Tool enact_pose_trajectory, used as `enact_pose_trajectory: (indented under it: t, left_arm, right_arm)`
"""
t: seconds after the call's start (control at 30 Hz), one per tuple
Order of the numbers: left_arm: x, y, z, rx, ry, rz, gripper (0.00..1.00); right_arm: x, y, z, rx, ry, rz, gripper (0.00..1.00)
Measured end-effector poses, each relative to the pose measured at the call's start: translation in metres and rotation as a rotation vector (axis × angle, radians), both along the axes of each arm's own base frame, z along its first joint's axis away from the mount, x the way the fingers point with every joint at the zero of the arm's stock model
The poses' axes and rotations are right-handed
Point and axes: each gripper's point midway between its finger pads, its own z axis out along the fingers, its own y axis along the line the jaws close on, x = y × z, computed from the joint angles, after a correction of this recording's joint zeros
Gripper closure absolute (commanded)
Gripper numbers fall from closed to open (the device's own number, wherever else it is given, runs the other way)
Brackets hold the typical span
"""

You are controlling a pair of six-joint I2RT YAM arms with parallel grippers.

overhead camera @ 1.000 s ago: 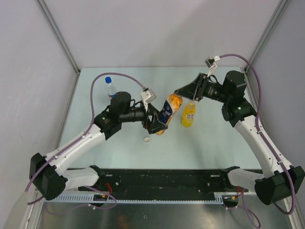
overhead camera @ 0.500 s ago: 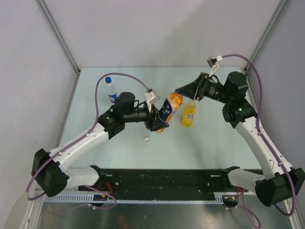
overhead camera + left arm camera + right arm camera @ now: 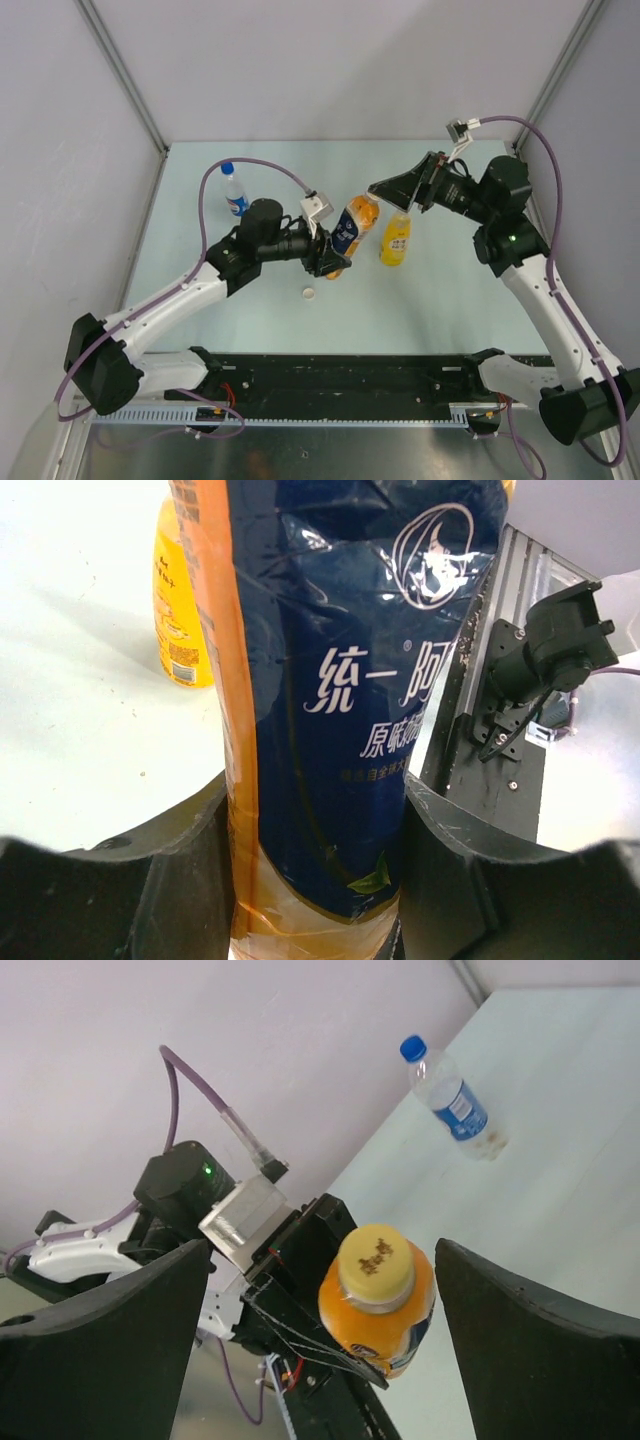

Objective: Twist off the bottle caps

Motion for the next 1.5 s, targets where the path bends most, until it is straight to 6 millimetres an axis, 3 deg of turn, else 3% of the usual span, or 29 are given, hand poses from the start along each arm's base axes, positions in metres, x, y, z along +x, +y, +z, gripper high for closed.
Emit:
enact_pose_trajectory:
  t: [0.3, 0.6, 0.83, 1.0, 1.27, 1.5]
  left_arm:
    - [0.003, 0.005, -0.010, 0.022, 0.004, 0.040, 0.62]
    - [0.009, 0.019, -0.002, 0.040, -0.042, 0.146, 0.66]
    - [0.014, 0.033, -0.020, 0.158, -0.051, 0.285, 0.66]
    - [0.017, 0.048, -0.034, 0.277, -0.087, 0.400, 0.80]
    - [0.027, 0.071, -0.033, 0.395, -0.178, 0.586, 0.98]
    - [0.028, 0.084, -0.035, 0.491, -0.267, 0.708, 1.00]
  right_arm:
    - [-0.009, -0.025, 0.031, 0.030, -0.100, -0.157, 0.00]
    - [0.004, -0.036, 0.021, -0.001, -0.071, -0.273, 0.01]
    - [0.004, -0.023, 0.016, -0.011, -0.069, -0.267, 0.01]
    - [0.002, -0.002, 0.009, -0.024, -0.062, -0.234, 0.01]
    - [0.014, 0.022, -0.014, -0.064, -0.005, -0.246, 0.01]
    - [0.026, 0.033, -0.034, -0.084, 0.058, -0.280, 0.01]
